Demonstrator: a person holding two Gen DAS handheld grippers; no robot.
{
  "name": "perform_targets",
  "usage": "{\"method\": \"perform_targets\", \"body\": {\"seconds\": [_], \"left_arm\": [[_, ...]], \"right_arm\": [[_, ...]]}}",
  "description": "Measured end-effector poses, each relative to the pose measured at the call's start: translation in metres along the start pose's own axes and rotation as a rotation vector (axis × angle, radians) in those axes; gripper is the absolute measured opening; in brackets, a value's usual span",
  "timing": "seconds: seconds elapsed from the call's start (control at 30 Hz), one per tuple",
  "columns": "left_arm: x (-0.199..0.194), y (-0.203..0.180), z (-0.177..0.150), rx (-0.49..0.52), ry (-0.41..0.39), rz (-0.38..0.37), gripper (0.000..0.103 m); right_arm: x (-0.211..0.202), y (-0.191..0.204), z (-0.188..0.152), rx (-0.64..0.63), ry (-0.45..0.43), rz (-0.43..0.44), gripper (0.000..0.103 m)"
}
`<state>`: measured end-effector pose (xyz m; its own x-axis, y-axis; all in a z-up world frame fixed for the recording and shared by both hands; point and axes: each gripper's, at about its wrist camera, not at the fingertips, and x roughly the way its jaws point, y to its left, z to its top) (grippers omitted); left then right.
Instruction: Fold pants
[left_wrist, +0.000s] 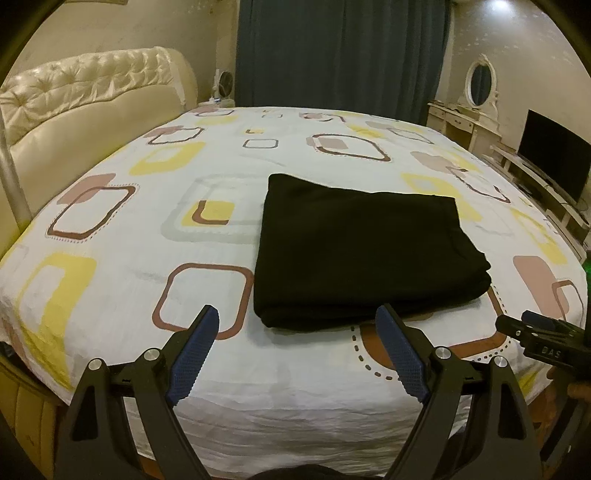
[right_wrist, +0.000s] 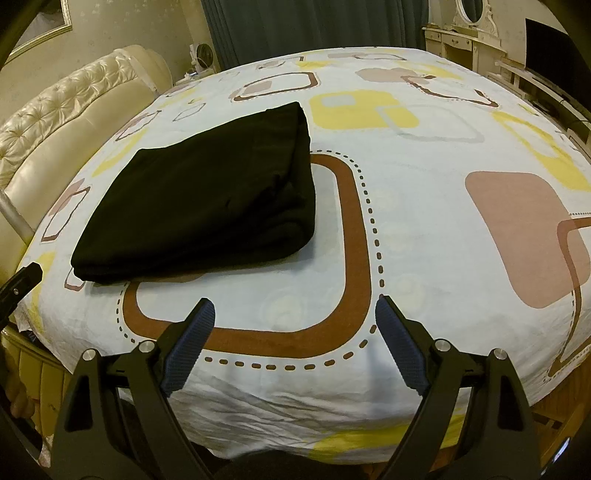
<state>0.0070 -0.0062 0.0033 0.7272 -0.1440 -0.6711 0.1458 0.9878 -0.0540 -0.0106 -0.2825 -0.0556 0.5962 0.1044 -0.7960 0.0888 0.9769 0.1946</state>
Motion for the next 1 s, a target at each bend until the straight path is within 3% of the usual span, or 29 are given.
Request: {"method": "perform_targets", "body": {"seconds": [0.5,1.0], "left_arm": [[0.001,0.005,0.004,-0.016,0.002,0.054,0.086],[0.003,0.009,0.005,-0.042,0.023,0.043,0.087]], "right_arm": [[0.003,0.004,-0.003,-0.007,0.012,0.008,0.089],[0.007,0.007,-0.006,-0.018,0.026,0.014,0.089]]}}
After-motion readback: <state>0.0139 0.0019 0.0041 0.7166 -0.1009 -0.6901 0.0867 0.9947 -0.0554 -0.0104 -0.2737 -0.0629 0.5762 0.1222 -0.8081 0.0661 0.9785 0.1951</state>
